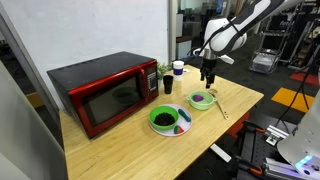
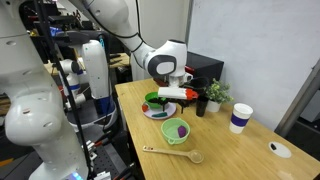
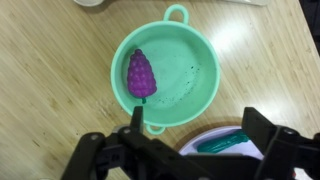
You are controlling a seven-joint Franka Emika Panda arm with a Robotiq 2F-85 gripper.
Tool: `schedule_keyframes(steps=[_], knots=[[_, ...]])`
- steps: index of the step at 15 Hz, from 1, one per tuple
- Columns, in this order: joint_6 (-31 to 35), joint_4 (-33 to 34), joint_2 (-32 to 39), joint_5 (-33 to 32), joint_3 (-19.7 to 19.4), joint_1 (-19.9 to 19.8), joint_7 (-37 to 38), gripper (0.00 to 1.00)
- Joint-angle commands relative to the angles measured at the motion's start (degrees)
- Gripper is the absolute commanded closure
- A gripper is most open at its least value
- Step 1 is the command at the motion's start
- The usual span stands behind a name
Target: Close the microwave door, move the white plate to the right, remove the zucchini and purple grapes from the green pot and place them on the white plate
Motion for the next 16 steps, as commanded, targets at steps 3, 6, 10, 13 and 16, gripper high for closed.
schedule_keyframes(steps=[3,6,10,13,16], knots=[[2.2,-0.3,1.6,-3.2,-0.2,-0.4,0.3,0.00],[4.1,-1.0,2.5,-6.5,-0.2,-0.6,0.9,0.00],[9.9,-3.1,3.4,-12.2,-0.2,-0.7,3.8,0.00],[14.1,-5.1,3.7,-16.3,-0.2,-0.7,7.1,0.00],[16.5,-6.6,3.9,-19.9,-0.4,-0.8,9.8,0.00]])
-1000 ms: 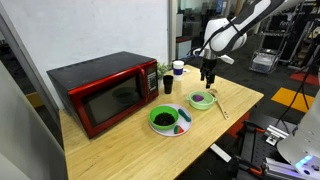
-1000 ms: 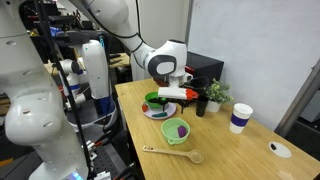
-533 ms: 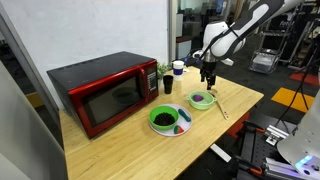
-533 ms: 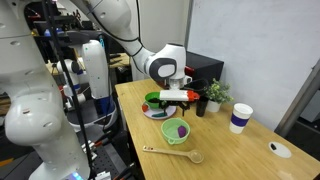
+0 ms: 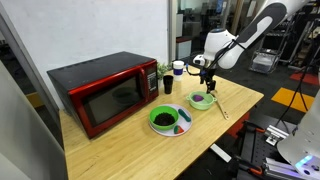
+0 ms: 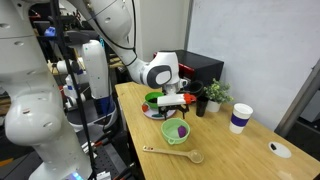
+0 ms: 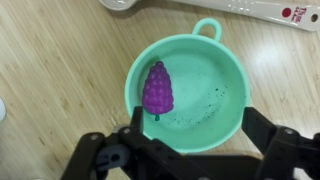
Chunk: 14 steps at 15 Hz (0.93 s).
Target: Close the microwave door, move the white plate to the right, remove the zucchini and purple grapes from the green pot and place them on the white plate
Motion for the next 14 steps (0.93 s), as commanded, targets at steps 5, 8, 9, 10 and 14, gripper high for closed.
schedule_keyframes(steps=[5,8,9,10,14], knots=[[6.1,-4.0,0.5,-10.8,-0.8,-1.1,7.7,0.00],[7.1,-4.3,1.1,-14.3,-1.2,-1.3,10.5,0.05],[7.4,-4.3,1.2,-15.2,-1.3,-1.3,11.2,0.06],[8.1,-4.4,1.5,-16.7,-1.5,-1.4,12.4,0.08],[9.8,-3.9,3.5,-21.7,-2.1,-1.4,16.6,0.12]])
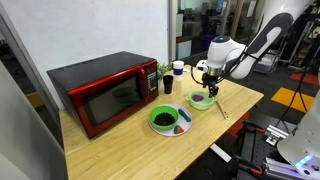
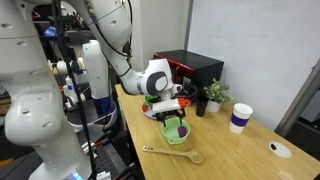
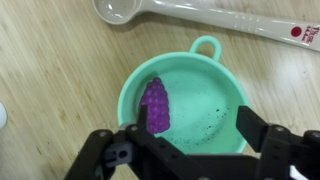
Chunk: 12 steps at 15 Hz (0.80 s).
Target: Close the microwave door, move the white plate to the right, remove the zucchini and purple grapes from the green pot and place them on the white plate
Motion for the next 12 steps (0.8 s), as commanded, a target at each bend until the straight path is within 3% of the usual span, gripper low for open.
schedule_keyframes(steps=[1,7,12], knots=[[4.0,0.2,2.7,-5.9,-0.8,-1.1,4.5,0.12],[7.6,2.6,6.7,-18.2,-3.8,0.3,16.6,0.14],[9.2,4.8,9.1,-22.4,-4.0,0.7,22.2,0.15]])
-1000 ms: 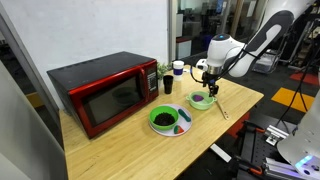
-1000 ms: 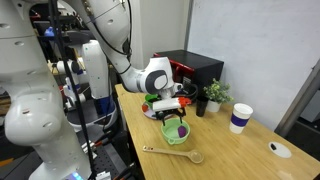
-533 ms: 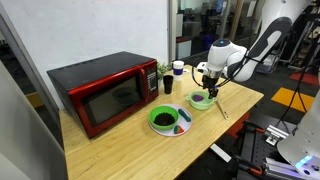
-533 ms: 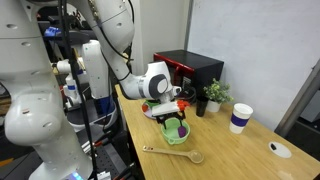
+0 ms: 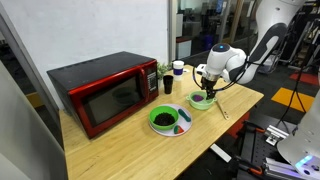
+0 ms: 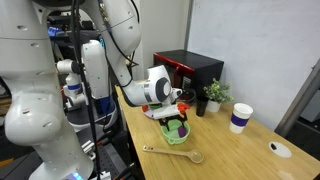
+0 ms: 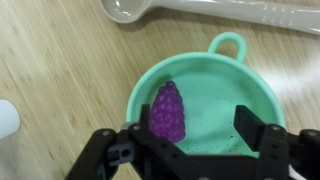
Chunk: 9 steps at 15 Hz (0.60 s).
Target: Close the microwave door, move the white plate to the right, remove the zucchini and purple grapes from the green pot and place them on the white plate
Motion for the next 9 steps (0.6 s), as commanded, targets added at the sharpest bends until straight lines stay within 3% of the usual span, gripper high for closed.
schedule_keyframes(steps=[1,9], knots=[[2.7,2.7,3.3,-3.5,-0.9,0.5,4.0,0.15],[3.8,5.5,6.8,-5.8,-1.0,0.9,7.7,0.20]])
